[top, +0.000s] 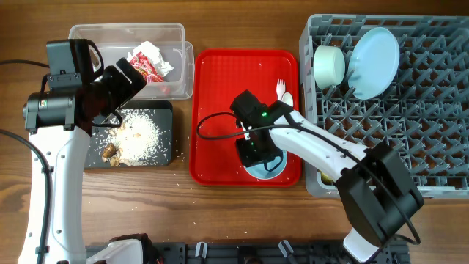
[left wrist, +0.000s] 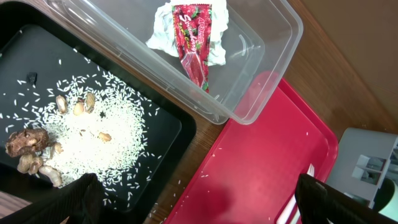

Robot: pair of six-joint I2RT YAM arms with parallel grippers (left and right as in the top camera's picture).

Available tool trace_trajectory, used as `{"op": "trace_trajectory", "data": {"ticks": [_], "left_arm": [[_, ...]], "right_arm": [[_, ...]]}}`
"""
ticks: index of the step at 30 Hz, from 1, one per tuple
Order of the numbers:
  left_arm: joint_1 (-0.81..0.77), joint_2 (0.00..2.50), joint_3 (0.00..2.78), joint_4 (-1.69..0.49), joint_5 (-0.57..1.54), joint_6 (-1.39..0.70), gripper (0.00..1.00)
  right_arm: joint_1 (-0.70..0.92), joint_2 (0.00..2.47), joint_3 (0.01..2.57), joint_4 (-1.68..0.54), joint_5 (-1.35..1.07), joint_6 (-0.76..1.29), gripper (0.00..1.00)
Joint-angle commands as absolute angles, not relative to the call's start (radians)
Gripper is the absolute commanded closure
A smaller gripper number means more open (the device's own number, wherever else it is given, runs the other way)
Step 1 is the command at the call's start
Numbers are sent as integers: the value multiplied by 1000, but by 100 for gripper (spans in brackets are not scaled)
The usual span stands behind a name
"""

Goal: Sort waste into correct bins and load items into the dishwasher rack
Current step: 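Grasp the light-blue bowl with right gripper and carry it to rack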

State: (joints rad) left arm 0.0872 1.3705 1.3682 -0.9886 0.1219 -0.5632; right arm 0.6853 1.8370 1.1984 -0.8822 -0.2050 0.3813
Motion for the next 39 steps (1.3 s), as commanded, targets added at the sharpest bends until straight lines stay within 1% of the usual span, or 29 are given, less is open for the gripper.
{"op": "trace_trajectory", "data": {"ticks": [1, 3, 5, 7, 12, 20, 22, 26, 27, 28, 29, 32, 36, 39], "left_arm": [[94, 1371, 1374, -989, 130, -566, 0], [94, 1371, 1374, -989, 130, -566, 0], [94, 1371, 1374, -989, 130, -566, 0], [94, 1371, 1374, -989, 130, -566, 0], [94, 1371, 1374, -989, 130, -566, 0], [94, 1371, 1374, -989, 130, -566, 0], [94, 1371, 1374, -989, 130, -566, 0], [94, 1371, 1374, -989, 130, -566, 0], [94, 1371, 1374, -989, 130, -566, 0], [94, 1371, 1374, -989, 130, -566, 0], [94, 1371, 1374, -989, 130, -566, 0], [94, 1371, 1374, -989, 130, -566, 0], [94, 1371, 1374, -989, 130, -566, 0], [94, 1371, 1374, -989, 130, -566, 0]], "right_arm": [[651, 1744, 1266, -936, -157, 368, 70], [624, 1697, 1283, -1020, -15, 450, 64], [587, 1684, 1283, -1083, 60, 474, 62], [562, 1693, 1271, -1089, 52, 462, 62], [550, 1744, 1201, -1016, 45, 448, 60], [521, 1799, 1163, -980, 44, 447, 62], [521, 1802, 1162, -980, 36, 445, 67], [521, 1809, 1119, -939, 2, 445, 73], [521, 1809, 1108, -934, 3, 445, 82], [521, 1809, 1108, -935, 3, 444, 92], [521, 1808, 1109, -935, 3, 445, 96], [512, 1789, 1163, -985, 16, 445, 96], [489, 1705, 1346, -1139, 104, 446, 95], [459, 1589, 1525, -1290, 345, 560, 96]]}}
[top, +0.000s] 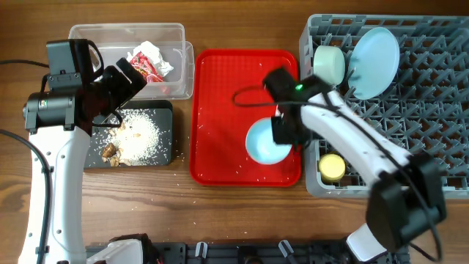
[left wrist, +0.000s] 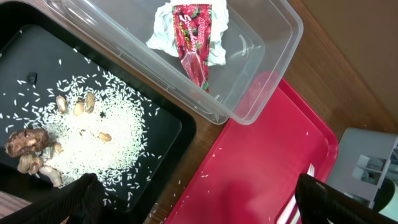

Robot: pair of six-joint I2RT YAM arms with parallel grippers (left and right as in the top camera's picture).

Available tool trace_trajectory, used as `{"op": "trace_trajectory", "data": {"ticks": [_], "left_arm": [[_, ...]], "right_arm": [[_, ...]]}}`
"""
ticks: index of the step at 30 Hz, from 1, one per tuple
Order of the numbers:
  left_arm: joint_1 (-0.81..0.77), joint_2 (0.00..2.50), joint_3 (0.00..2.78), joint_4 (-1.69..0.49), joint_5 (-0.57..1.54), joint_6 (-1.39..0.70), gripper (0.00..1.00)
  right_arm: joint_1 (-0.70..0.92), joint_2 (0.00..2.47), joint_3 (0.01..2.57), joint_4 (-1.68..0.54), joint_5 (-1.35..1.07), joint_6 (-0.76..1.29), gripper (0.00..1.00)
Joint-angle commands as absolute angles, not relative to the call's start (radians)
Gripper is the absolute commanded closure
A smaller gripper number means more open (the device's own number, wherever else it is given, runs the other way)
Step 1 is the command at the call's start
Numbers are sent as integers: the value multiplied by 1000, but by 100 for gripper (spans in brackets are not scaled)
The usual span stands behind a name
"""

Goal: Sort waste into correct bins and load items into the dishwasher rack
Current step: 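Grasp the light-blue bowl with right gripper and carry it to rack, then reach right gripper to the red tray and grasp the white fork and spoon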

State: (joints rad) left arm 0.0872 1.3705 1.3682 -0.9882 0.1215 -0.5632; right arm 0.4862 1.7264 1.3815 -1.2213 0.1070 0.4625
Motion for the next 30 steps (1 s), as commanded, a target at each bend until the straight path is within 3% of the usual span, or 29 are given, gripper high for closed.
{"op": "trace_trajectory", "data": {"ticks": [1, 6, 11, 16, 23, 30], "left_arm": [[94, 1371, 1374, -989, 130, -566, 0], [94, 1371, 1374, -989, 130, -566, 0], [94, 1371, 1374, -989, 130, -566, 0], [94, 1371, 1374, -989, 130, -566, 0], [94, 1371, 1374, -989, 130, -566, 0], [94, 1371, 1374, -989, 130, -566, 0]], "right_arm": [[450, 1552, 1554, -1324, 458, 611, 96], [443, 1466, 1557, -1456, 1015, 846, 96], [443, 1571, 1526, -1449, 1232, 688, 96], [443, 1723, 1526, -1422, 1283, 525, 96], [439, 1909, 1525, -1411, 1369, 522, 96], [411, 1973, 1467, -1386, 1274, 522, 96]]}}
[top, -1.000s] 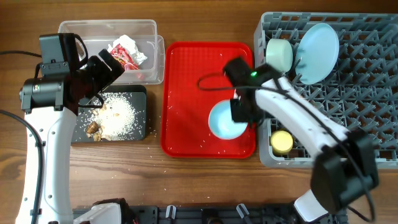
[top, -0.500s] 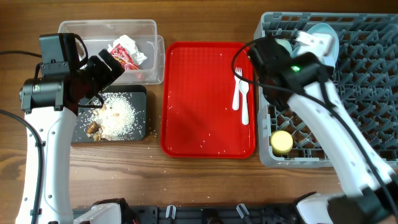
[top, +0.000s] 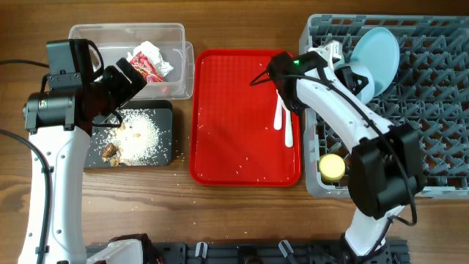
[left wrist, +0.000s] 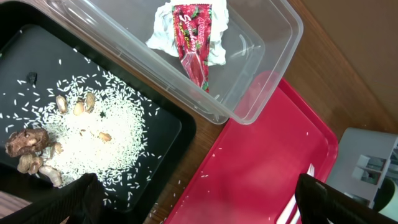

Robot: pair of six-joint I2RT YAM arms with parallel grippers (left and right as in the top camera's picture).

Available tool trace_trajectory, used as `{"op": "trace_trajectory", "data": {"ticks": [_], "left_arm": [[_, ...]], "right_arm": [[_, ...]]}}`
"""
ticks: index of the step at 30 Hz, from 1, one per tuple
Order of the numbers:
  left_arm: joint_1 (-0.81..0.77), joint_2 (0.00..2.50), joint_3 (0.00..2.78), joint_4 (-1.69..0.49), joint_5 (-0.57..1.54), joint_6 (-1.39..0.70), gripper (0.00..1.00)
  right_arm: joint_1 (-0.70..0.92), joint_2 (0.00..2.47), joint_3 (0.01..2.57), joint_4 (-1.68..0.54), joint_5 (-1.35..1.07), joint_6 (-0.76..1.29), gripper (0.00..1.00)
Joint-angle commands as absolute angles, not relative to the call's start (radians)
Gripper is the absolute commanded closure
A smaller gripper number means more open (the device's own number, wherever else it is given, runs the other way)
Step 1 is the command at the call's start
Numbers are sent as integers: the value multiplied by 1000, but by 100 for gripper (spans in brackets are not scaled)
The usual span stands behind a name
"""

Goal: Sort waste into correct bins and load items into the dishwasher rack
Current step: 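Reach right gripper to the red tray and grasp the white fork and spoon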

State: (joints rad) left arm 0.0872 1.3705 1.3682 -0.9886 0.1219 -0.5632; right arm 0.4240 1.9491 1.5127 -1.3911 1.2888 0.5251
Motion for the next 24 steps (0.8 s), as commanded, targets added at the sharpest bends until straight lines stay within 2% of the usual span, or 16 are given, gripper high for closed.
{"op": "trace_trajectory", "data": {"ticks": [1, 7, 11, 14, 15, 17, 19, 24], "left_arm": [[94, 1371, 1374, -989, 130, -566, 0], [94, 1371, 1374, -989, 130, -566, 0], [94, 1371, 1374, -989, 130, -566, 0], [94, 1371, 1374, -989, 130, -566, 0], [94, 1371, 1374, -989, 130, -566, 0], [94, 1371, 1374, -989, 130, -566, 0], [94, 1371, 1374, -989, 130, -566, 0], [94, 1371, 1374, -989, 130, -566, 0]], "right_arm": [[411, 1973, 1450, -1383, 1275, 523, 96], [411, 1973, 1405, -1340, 1281, 513, 96], [443, 1971, 1406, -1346, 1200, 440, 96], [501, 1960, 1406, -1361, 1148, 437, 90], [527, 1955, 1406, -1365, 1134, 437, 76], [561, 1945, 1406, -1366, 1121, 436, 60], [587, 1933, 1407, -1367, 1109, 436, 39], [594, 1850, 1493, -1379, 1018, 420, 10]]}}
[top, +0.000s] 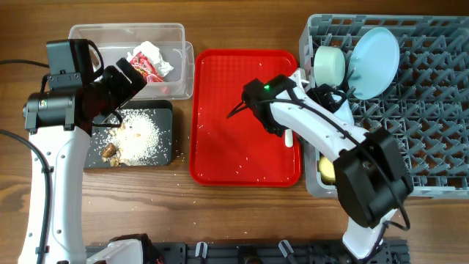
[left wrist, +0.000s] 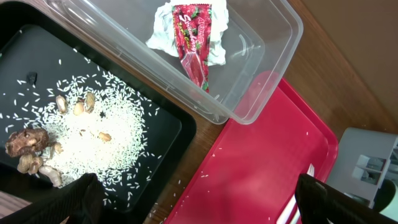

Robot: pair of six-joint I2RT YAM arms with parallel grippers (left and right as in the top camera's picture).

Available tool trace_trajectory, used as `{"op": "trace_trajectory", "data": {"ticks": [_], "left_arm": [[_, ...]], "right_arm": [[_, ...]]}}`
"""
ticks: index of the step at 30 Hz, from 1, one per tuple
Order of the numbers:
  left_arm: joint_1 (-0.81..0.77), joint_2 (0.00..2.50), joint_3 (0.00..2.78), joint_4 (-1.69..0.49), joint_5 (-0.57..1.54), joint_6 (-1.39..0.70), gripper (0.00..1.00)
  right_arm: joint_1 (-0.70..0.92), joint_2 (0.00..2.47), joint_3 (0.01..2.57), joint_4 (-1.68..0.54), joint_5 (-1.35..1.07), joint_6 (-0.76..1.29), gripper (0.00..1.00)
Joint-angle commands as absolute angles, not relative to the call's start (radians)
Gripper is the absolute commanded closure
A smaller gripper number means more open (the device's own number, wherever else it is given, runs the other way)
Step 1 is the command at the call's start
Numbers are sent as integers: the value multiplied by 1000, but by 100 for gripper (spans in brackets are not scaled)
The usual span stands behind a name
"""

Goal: Sort waste into correct bins and load items into the dishwasher rack
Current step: 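Reach right gripper to the red tray and grasp the white fork and spoon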

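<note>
The red tray (top: pixel 227 139) holds a white fork and spoon (top: pixel 288 136) at its right side, with rice grains scattered on it. My right gripper (top: pixel 277 122) is low over that cutlery, its jaws hidden by the arm. The grey dishwasher rack (top: pixel 432 110) carries a pale green bowl (top: pixel 330 64) and a light blue plate (top: pixel 375 50). A pale dish edge (top: pixel 332 99) seems to stand just below the bowl. My left gripper (top: pixel 124 81) (left wrist: pixel 202 205) hangs open over the bins, holding nothing.
A clear bin (left wrist: pixel 261 68) holds a red wrapper (left wrist: pixel 193 43) on crumpled tissue. The black tray (left wrist: pixel 155 155) beside it holds rice and nuts (left wrist: pixel 28 149). A yellow item (top: pixel 327 170) sits at the rack's front left, half under my right arm.
My right arm has come back from the rack's left end to the tray's right side and now covers the upper part of the fork and spoon. The left arm has not moved.
My right gripper was on a small blue dish at the tray's front. Then the dish was held nearer the rack. Then the gripper was at the rack by the bowl, the dish off the tray. Now it is over the cutlery.
</note>
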State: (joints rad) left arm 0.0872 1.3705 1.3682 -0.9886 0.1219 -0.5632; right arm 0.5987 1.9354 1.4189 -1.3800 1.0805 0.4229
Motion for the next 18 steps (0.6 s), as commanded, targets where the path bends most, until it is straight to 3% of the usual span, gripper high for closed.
{"op": "trace_trajectory", "data": {"ticks": [1, 5, 8, 10, 13, 18], "left_arm": [[94, 1371, 1374, -989, 130, -566, 0], [94, 1371, 1374, -989, 130, -566, 0], [94, 1371, 1374, -989, 130, -566, 0], [94, 1371, 1374, -989, 130, -566, 0], [94, 1371, 1374, -989, 130, -566, 0], [94, 1371, 1374, -989, 130, -566, 0]], "right_arm": [[592, 1824, 1527, -1374, 1008, 418, 5], [591, 1726, 1637, -1281, 798, 228, 0], [592, 1655, 1663, -1119, 197, 68, 1], [591, 1650, 1654, -1003, -110, 45, 19], [591, 1686, 1614, -913, -58, 234, 23], [591, 1849, 1596, -1000, 171, 556, 25]]}}
